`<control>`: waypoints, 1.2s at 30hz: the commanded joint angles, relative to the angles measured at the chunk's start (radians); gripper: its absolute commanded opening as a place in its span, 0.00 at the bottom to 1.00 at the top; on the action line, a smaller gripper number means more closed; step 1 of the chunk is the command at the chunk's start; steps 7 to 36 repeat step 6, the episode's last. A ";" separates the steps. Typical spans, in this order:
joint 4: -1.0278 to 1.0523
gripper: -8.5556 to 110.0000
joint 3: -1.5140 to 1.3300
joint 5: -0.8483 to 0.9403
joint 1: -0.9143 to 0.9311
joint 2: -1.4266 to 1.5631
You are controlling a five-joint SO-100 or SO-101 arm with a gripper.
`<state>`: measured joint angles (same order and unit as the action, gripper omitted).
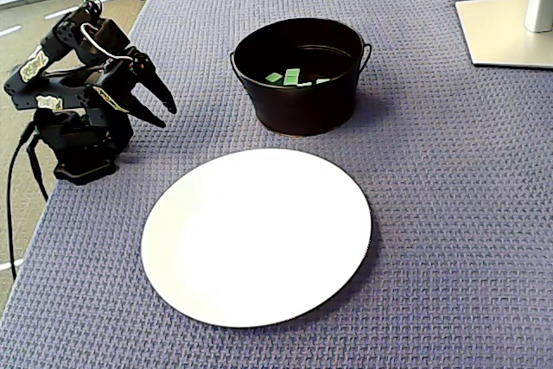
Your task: Pick up the items on the white plate and put them in the black container.
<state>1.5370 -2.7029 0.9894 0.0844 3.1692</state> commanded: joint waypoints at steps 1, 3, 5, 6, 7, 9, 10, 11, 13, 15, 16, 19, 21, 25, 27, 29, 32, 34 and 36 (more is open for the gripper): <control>0.098 0.07 -0.061 0.031 -0.061 0.008; 0.098 0.07 -0.061 0.034 -0.103 0.008; 0.098 0.07 -0.061 0.044 -0.127 0.008; 0.098 0.07 -0.063 0.054 -0.133 0.008; 0.098 0.07 -0.063 0.054 -0.133 0.008; 0.098 0.07 -0.063 0.054 -0.133 0.008; 0.098 0.07 -0.063 0.054 -0.133 0.008; 0.098 0.07 -0.063 0.054 -0.133 0.008; 0.098 0.07 -0.063 0.054 -0.133 0.008; 0.098 0.07 -0.063 0.054 -0.133 0.008; 0.098 0.07 -0.063 0.054 -0.133 0.008; 0.098 0.07 -0.063 0.054 -0.133 0.008; 0.098 0.07 -0.063 0.054 -0.133 0.008; 0.098 0.07 -0.063 0.054 -0.133 0.008; 0.098 0.07 -0.063 0.054 -0.133 0.008; 0.098 0.07 -0.063 0.054 -0.133 0.008; 0.098 0.07 -0.063 0.054 -0.133 0.008; 0.098 0.07 -0.063 0.054 -0.133 0.008; 0.098 0.07 -0.063 0.054 -0.133 0.008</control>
